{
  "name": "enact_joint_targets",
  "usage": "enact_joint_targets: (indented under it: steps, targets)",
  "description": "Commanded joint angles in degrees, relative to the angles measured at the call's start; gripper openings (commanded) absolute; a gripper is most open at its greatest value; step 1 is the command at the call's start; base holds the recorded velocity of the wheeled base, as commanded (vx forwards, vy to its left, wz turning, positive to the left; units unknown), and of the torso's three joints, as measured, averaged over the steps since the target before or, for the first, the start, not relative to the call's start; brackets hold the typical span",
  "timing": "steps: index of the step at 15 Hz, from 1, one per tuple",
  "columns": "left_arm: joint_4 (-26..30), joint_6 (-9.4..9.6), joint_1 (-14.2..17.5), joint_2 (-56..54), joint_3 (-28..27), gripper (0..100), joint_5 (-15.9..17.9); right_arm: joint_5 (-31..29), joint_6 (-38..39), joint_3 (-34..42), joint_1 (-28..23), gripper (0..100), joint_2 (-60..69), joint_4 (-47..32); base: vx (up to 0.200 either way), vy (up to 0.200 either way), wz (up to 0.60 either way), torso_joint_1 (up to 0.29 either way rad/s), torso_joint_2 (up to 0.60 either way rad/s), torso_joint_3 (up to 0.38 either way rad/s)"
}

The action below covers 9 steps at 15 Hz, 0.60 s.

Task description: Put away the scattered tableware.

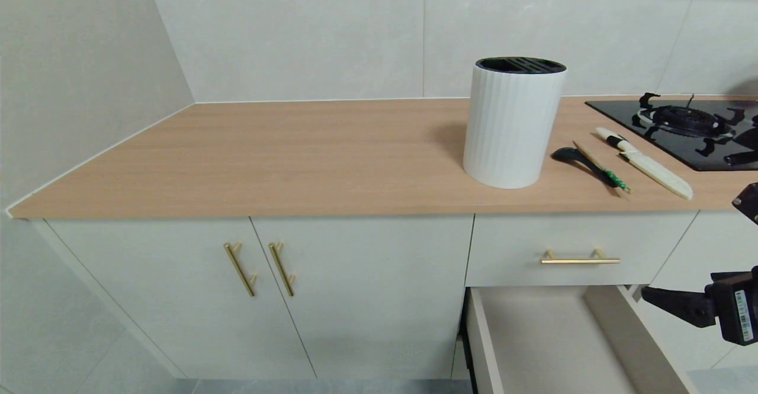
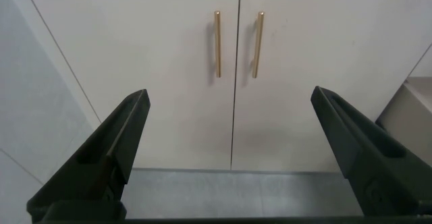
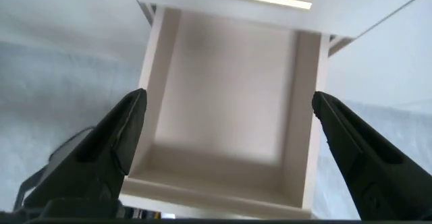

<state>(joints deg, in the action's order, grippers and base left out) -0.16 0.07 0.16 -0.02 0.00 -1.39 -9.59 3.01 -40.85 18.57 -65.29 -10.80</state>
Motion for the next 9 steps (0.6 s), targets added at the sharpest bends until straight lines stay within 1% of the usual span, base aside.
enact_joint_targets:
  steps: [1, 2, 3, 4, 5, 6, 7, 8, 9]
  targets:
    - [-0.02, 0.01, 0.02, 0.02, 0.00, 100, -0.02, -1.04, -2.57, -1.69, -1.25, 100, 0.17, 0.34, 0.000, 0.000, 0.00, 0.032, -0.07, -0.046]
    - [-0.02, 0.01, 0.02, 0.02, 0.00, 100, -0.02, -0.51, -4.42, -4.15, -4.94, 100, -1.24, 0.87, 0.000, 0.000, 0.00, 0.000, 0.00, 0.000]
    - [-0.02, 0.01, 0.02, 0.02, 0.00, 100, -0.02, 1.68, -4.77, -8.81, -8.46, 100, -3.88, 1.48, 0.000, 0.000, 0.00, 0.000, 0.00, 0.000]
    - [-0.02, 0.01, 0.02, 0.02, 0.00, 100, -0.02, 3.62, -4.68, -13.99, -11.18, 100, -6.78, 1.31, 0.000, 0.000, 0.00, 0.000, 0.00, 0.000]
    - [-0.02, 0.01, 0.02, 0.02, 0.00, 100, -0.02, 3.71, -4.68, -18.21, -12.94, 100, -9.68, 1.22, 0.000, 0.000, 0.00, 0.000, 0.00, 0.000]
    - [-0.02, 0.01, 0.02, 0.02, 0.00, 100, -0.02, 3.62, -4.68, -21.82, -13.56, 100, -12.67, 1.13, 0.000, 0.000, 0.00, 0.000, 0.00, 0.000]
    - [-0.02, 0.01, 0.02, 0.02, 0.00, 100, -0.02, 3.53, -4.68, -23.84, -13.56, 100, -14.51, 0.52, 0.000, 0.000, 0.00, 0.000, 0.00, 0.000]
    - [-0.02, 0.01, 0.02, 0.02, 0.00, 100, -0.02, 3.53, -4.59, -28.06, -13.64, 100, -18.73, -1.15, 0.000, 0.000, 0.00, 0.000, 0.00, 0.000]
    - [-0.02, 0.01, 0.02, 0.02, 0.00, 100, -0.02, 3.53, -4.42, -30.25, -13.64, 100, -21.81, -1.33, 0.000, 0.000, 0.00, 0.000, 0.00, 0.000]
